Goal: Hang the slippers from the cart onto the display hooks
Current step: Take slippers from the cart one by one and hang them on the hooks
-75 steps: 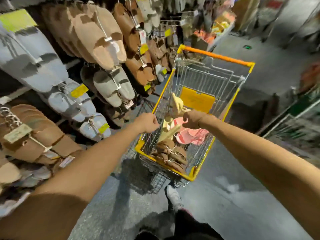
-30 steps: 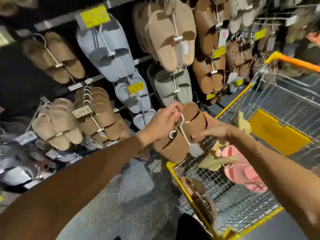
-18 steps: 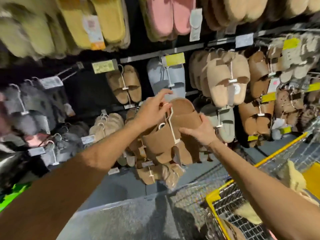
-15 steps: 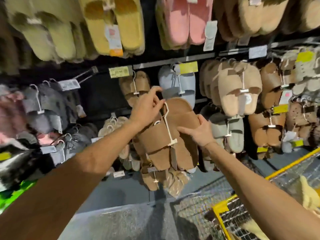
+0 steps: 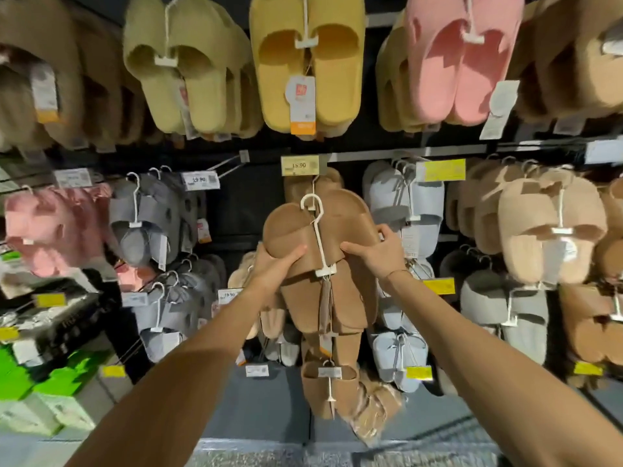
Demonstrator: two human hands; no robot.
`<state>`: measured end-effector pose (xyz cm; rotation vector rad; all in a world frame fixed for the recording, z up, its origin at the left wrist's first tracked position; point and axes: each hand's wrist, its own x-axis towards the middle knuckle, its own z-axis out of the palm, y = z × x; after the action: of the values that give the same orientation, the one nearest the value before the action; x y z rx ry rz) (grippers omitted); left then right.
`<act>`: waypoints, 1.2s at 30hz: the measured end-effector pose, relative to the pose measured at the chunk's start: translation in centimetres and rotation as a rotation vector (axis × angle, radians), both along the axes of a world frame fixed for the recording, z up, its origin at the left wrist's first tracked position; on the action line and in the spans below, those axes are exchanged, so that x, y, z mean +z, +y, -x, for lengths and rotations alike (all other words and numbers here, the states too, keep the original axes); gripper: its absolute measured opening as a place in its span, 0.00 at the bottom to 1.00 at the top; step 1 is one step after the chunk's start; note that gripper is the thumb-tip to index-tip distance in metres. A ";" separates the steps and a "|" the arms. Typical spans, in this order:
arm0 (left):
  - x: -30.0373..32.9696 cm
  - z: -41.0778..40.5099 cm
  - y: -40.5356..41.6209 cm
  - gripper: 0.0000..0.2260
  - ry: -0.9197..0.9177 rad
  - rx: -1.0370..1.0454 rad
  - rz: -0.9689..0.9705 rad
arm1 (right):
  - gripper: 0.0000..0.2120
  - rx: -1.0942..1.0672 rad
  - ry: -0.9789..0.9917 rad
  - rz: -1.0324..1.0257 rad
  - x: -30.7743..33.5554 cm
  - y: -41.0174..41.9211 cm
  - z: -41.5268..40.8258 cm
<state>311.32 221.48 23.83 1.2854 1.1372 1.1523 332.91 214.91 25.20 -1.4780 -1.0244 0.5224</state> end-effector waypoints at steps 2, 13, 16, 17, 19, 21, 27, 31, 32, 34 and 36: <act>-0.1 -0.5 1.8 0.48 0.017 0.045 -0.005 | 0.27 -0.002 0.035 0.030 -0.3 1.7 0.0; 1.1 -1.8 9.9 0.43 -0.065 0.086 -0.192 | 0.29 0.052 0.127 -0.098 0.4 10.0 -1.2; 0.9 -1.8 12.2 0.40 -0.076 0.096 -0.208 | 0.32 0.047 0.119 -0.097 0.3 12.5 -1.1; 0.9 -1.9 13.0 0.40 -0.078 0.092 -0.212 | 0.33 0.042 0.124 -0.094 0.2 13.3 -1.2; 0.8 -2.1 14.8 0.40 -0.071 0.077 -0.220 | 0.34 0.034 0.139 -0.098 0.0 14.8 -1.4; 0.6 -2.3 16.7 0.42 -0.048 0.068 -0.223 | 0.35 0.019 0.140 -0.085 -0.3 16.2 -1.6; -0.5 -3.7 22.2 0.43 0.011 0.068 -0.233 | 0.35 -0.029 0.137 -0.050 -1.7 20.5 -2.0; -1.3 -5.0 25.8 0.38 0.001 0.052 -0.206 | 0.37 -0.051 0.128 -0.039 -2.1 23.3 -3.0; -1.4 -5.4 26.6 0.37 -0.008 0.053 -0.201 | 0.39 -0.055 0.137 -0.032 -2.3 24.0 -3.1; -1.7 -6.1 28.0 0.36 0.025 0.055 -0.227 | 0.42 -0.067 0.151 -0.011 -2.6 25.2 -3.5; -2.1 -6.7 29.0 0.37 0.126 0.019 -0.307 | 0.42 -0.093 0.146 -0.001 -2.7 26.1 -3.7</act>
<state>317.98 250.50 21.74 1.6041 1.0937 1.3113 336.64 241.06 22.49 -1.4570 -0.8380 0.5540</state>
